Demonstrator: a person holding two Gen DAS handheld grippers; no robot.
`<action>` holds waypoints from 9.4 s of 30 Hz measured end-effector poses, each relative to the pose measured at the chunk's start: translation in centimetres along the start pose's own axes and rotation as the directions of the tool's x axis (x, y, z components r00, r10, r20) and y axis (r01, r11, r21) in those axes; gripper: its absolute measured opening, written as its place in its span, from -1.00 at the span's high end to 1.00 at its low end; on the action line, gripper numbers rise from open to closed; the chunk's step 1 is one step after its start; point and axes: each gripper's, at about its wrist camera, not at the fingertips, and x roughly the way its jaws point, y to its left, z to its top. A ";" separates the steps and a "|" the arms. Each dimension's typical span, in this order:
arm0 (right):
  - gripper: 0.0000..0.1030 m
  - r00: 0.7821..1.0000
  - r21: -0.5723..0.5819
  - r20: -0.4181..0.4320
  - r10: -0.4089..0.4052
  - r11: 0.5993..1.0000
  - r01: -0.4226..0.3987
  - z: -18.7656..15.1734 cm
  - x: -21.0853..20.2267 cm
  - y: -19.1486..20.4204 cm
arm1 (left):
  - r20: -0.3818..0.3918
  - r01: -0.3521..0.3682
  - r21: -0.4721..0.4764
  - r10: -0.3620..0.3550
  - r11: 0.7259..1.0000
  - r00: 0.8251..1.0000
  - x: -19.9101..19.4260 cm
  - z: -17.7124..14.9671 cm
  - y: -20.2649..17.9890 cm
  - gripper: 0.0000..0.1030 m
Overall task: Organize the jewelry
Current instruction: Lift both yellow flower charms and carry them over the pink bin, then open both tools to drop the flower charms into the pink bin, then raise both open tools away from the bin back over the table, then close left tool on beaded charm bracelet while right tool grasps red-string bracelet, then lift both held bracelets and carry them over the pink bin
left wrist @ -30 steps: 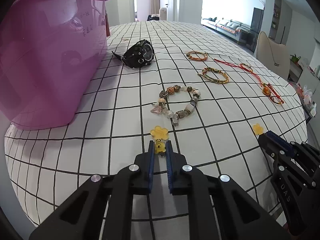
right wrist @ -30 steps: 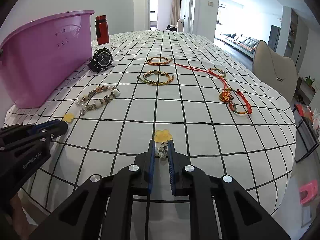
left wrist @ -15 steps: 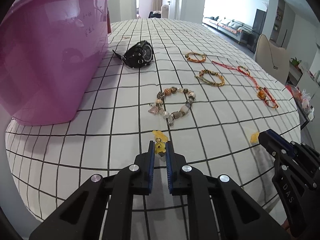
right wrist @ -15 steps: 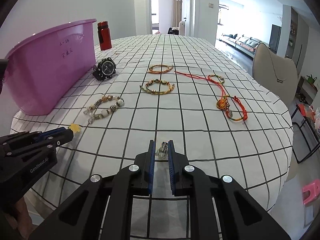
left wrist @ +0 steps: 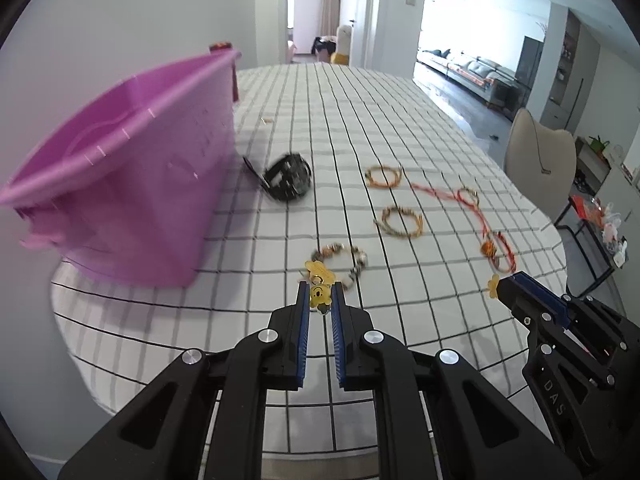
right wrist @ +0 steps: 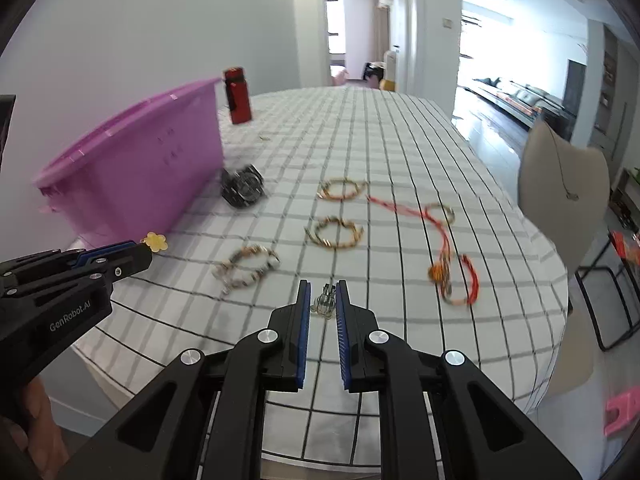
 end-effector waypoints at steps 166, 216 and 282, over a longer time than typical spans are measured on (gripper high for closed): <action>-0.27 0.982 0.185 -0.186 0.040 0.983 -0.005 -2.1 11.1 -16.3 | -0.110 -0.277 -0.152 0.262 0.949 0.959 13.4 0.2 0.3 -0.88; -0.07 0.984 0.012 -0.164 -0.071 0.997 0.073 -0.5 14.6 -13.2 | -0.081 -0.170 -0.129 0.161 0.977 0.984 15.6 0.0 -0.3 -0.10; 0.64 0.958 -0.116 -0.023 0.285 0.951 -0.285 10.5 0.2 -6.5 | 0.108 -0.122 -0.247 0.153 0.961 0.982 -3.5 7.4 -1.2 0.81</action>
